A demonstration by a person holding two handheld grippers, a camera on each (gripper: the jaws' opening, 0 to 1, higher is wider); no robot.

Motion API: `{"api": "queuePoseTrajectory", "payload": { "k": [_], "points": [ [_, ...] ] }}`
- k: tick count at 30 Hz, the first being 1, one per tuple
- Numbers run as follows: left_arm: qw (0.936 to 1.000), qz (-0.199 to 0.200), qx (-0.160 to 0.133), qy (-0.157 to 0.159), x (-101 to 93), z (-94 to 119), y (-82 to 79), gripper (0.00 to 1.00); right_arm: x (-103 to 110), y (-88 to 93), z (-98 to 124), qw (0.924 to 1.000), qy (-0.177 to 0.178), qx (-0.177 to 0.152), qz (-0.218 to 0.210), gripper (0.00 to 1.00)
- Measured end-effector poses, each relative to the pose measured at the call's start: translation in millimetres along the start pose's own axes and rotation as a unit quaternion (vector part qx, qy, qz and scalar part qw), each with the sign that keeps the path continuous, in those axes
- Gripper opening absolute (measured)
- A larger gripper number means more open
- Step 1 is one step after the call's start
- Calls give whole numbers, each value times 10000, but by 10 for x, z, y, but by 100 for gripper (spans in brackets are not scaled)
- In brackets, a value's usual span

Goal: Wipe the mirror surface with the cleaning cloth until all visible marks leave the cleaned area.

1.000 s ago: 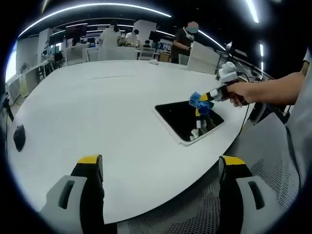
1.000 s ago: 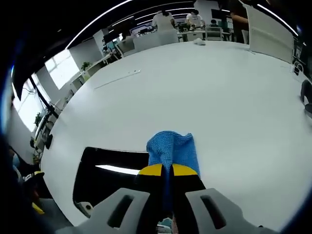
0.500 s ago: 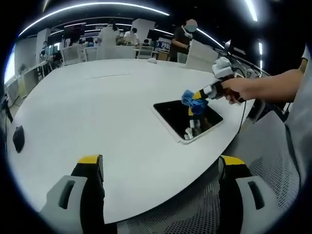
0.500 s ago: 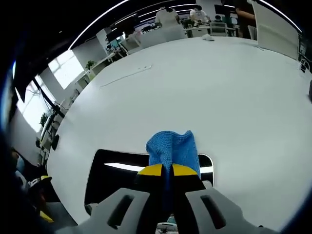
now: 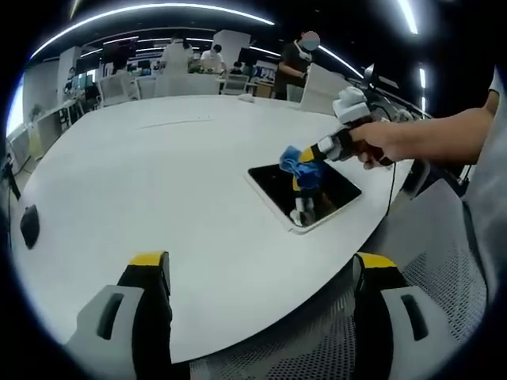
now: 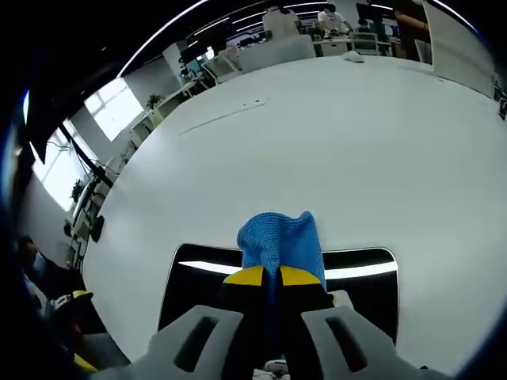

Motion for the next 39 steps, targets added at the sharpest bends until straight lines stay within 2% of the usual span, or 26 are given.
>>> {"api": "queuePoseTrajectory", "payload": {
  "k": [10,17,34,39],
  "points": [
    [10000,-33,32,-10,34,-13,29,95,220,-15,-113,9999,-149,34,13,0],
    [10000,-37,55,8,-12,-8,16,94,400,-26,-108,9997,-253,62,34,0],
    [10000,-47,38,5,-18,-10,4,91,865,-70,-323,9978,-509,151,392,0],
    [10000,-94,23,-2,-30,-9,-11,90,912,-88,-382,9975,-545,163,419,0]
  ]
}}
Point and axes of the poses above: the point that each gripper's makers call its tool centre point, and the gripper's own axes: z roughly backward along the fingers, x roughly to its left, y roughly out of its underside, the point moved 2 cm from there along z, roughly backward along the fingers, and after that the axes turned 4 degrees about z, right-handed, at the moved point
